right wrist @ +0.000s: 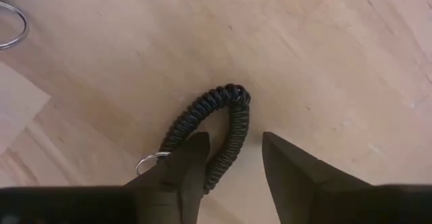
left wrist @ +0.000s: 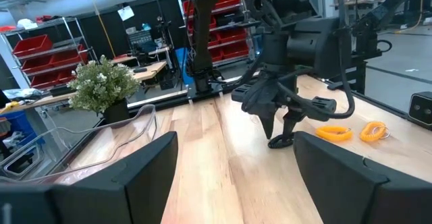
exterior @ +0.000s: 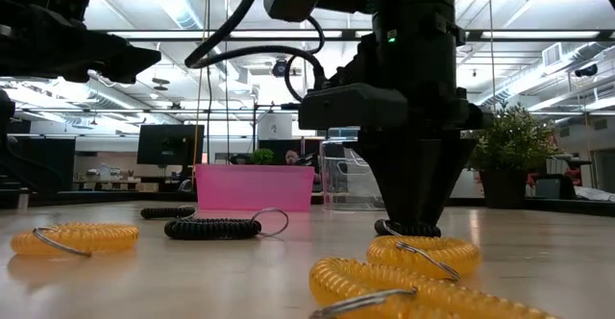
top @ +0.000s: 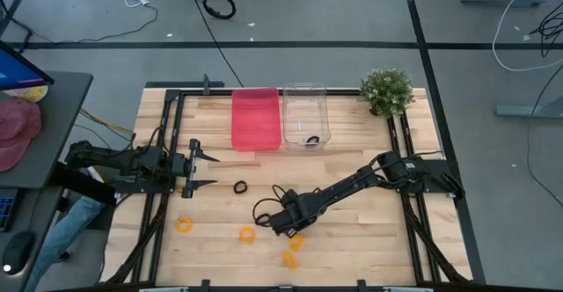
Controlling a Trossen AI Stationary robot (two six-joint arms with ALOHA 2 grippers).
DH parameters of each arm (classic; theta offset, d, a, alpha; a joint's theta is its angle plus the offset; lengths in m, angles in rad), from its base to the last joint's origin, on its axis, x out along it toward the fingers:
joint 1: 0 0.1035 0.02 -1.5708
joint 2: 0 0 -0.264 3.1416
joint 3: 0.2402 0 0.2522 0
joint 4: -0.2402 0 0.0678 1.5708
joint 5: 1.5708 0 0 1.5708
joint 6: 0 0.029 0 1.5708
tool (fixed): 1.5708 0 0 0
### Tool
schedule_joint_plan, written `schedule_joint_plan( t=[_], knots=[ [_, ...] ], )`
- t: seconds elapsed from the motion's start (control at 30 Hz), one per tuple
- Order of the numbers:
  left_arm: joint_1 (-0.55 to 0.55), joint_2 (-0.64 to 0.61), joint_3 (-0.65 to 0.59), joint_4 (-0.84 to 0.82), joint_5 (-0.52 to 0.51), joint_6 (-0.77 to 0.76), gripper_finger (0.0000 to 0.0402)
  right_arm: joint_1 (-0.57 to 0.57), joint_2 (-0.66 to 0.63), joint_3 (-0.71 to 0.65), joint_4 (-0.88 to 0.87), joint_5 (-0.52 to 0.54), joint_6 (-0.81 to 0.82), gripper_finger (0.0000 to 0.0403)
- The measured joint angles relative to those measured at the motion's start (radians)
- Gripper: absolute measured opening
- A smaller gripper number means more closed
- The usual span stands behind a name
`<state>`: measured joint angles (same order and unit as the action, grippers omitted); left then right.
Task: Sort spring keychains
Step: Put the black spring keychain into the transparent bin
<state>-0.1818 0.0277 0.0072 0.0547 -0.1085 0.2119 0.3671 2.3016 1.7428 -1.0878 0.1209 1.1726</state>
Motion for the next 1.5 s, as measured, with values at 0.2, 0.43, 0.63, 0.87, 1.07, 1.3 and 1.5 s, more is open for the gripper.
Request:
schedule_joint_plan(
  t=[0.2,0.43,0.63,0.87,1.07,1.3,1.5],
  knots=[
    [0.000,0.000,0.000,0.000,0.000,0.000,0.0298,-0.002,0.000,0.000,0.000,0.000,0.007,0.0155],
    [0.000,0.000,0.000,0.000,0.000,0.000,0.0298,-0.002,0.000,-0.001,0.003,0.010,-0.029,0.0155],
    [0.000,0.000,0.000,0.000,0.000,0.000,0.0298,-0.001,0.000,-0.002,0.010,0.025,-0.030,0.0155],
    [0.000,0.000,0.000,0.000,0.000,0.000,0.0298,-0.002,0.000,-0.002,0.010,0.008,-0.011,0.0155],
    [0.000,0.000,0.000,0.000,0.000,0.000,0.0298,-0.003,0.000,-0.002,0.010,0.006,-0.037,0.0155],
    [0.000,0.000,0.000,0.000,0.000,0.000,0.0298,-0.003,0.000,-0.002,0.010,0.024,-0.044,0.0155],
    [0.000,0.000,0.000,0.000,0.000,0.000,0.0298,-0.002,0.000,-0.002,0.015,0.027,-0.063,0.0142]
  ],
)
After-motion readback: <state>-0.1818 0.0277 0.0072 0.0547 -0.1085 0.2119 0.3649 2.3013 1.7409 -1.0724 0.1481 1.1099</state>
